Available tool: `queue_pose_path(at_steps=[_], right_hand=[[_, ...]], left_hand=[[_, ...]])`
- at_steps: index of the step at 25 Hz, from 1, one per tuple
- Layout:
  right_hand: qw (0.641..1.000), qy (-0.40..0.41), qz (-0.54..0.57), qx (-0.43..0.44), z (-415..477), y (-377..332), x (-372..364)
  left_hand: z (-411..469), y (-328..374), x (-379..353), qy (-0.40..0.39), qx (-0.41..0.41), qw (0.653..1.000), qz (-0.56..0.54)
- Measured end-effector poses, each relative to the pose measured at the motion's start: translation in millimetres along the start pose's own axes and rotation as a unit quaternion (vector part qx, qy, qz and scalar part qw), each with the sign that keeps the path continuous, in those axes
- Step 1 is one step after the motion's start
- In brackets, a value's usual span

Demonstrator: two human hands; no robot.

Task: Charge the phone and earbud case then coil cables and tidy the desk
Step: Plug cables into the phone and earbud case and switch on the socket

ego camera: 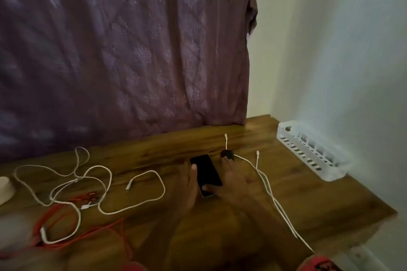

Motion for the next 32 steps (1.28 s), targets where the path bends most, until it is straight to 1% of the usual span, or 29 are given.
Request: queue_pose_path(at_steps=[1, 2, 3, 5, 8, 10, 13, 16, 18, 20, 22, 24, 28, 30, 32], right_hand=[[0.999, -0.027, 0.018, -0.033, 7.6, 5.4, -11.5], [0.998, -0.027, 0.029, -0.05, 14.9, 9.4, -20.2], [0.997, -0.025, 0.031, -0.071, 22.2, 16.5, -33.3], [0.995, -0.016, 0.035, -0.095, 33.3, 23.5, -53.5], [0.991, -0.005, 0.072, -0.111, 36.1, 25.1, -69.2], [0.988, 0.006, 0.119, -0.102, 37.5, 27.3, -76.3], [0.98, 0.02, 0.177, -0.089, 35.4, 25.9, -72.6], [0.97, 0.026, 0.229, -0.079, 29.7, 24.6, -60.6], [0.959, 0.032, 0.277, -0.056, 27.2, 21.1, -46.3], [0.947, 0.049, 0.317, -0.033, 28.8, 10.4, -24.4], [0.938, 0.063, 0.341, -0.009, 35.2, -4.7, 5.2], [0.933, 0.088, 0.346, 0.042, 42.1, -24.2, 38.3], [0.935, 0.147, 0.299, 0.118, 43.6, -56.3, 103.4], [0.931, 0.138, 0.303, 0.153, 38.9, -67.2, 137.0], [0.907, 0.1, 0.372, 0.17, 33.4, -70.5, 167.8]], left_hand=[[8.5, -6.6, -3.6, -0.014, 0.001, 0.999, -0.041], [18.0, -13.1, -8.6, -0.024, 0.008, 0.997, -0.072], [27.2, -22.1, -14.1, -0.036, 0.036, 0.994, -0.094], [41.5, -37.9, -23.1, -0.04, 0.118, 0.984, -0.127], [48.6, -47.3, -29.3, -0.036, 0.185, 0.964, -0.188], [54.0, -53.2, -30.2, -0.041, 0.199, 0.945, -0.256], [56.4, -55.5, -27.6, -0.01, 0.202, 0.911, -0.36], [59.7, -49.0, -23.5, 0.015, 0.215, 0.876, -0.43], [67.2, -41.6, -22.6, 0.0, 0.203, 0.865, -0.458], [75.2, -25.2, -23.4, -0.047, 0.174, 0.849, -0.497], [83.9, -0.5, -24.8, -0.098, 0.128, 0.822, -0.545], [94.0, 31.3, -25.7, -0.131, 0.08, 0.8, -0.58], [110.7, 100.4, -20.6, -0.171, 0.014, 0.769, -0.616], [116.4, 133.0, -15.5, -0.191, 0.001, 0.754, -0.628], [121.4, 158.5, -11.6, -0.193, -0.006, 0.745, -0.638]])
Point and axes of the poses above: each hand's wrist, its own z-axis towards the middle knuckle, its own x-axis out of the back of the hand, y = z × x, the point moved 2 cm from there along z, towards the middle knuckle, and after that the axes turned 11 degrees about -y, right-handed, at the moved point
